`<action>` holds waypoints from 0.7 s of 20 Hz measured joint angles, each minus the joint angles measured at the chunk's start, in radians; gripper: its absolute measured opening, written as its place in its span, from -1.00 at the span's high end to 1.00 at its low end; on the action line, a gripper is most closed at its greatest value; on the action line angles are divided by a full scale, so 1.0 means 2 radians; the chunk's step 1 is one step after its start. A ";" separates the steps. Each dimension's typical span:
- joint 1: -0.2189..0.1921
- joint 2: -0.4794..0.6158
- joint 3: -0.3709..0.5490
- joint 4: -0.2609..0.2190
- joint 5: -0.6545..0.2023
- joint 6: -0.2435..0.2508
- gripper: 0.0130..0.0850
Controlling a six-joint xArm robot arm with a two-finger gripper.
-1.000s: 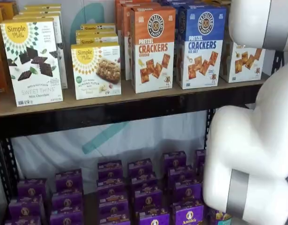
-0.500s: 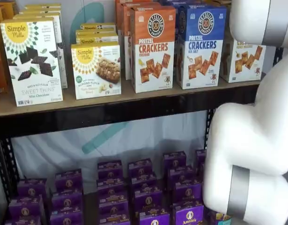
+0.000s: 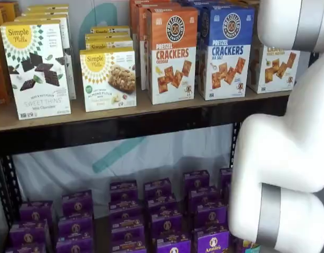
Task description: Retrieve the yellow and white box located on the top shelf, the sixth one from the left
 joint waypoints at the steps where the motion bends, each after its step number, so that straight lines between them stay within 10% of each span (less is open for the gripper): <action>1: 0.003 0.001 -0.001 -0.007 0.003 0.001 -1.00; 14: 0.020 -0.002 0.006 -0.034 0.013 0.008 -1.00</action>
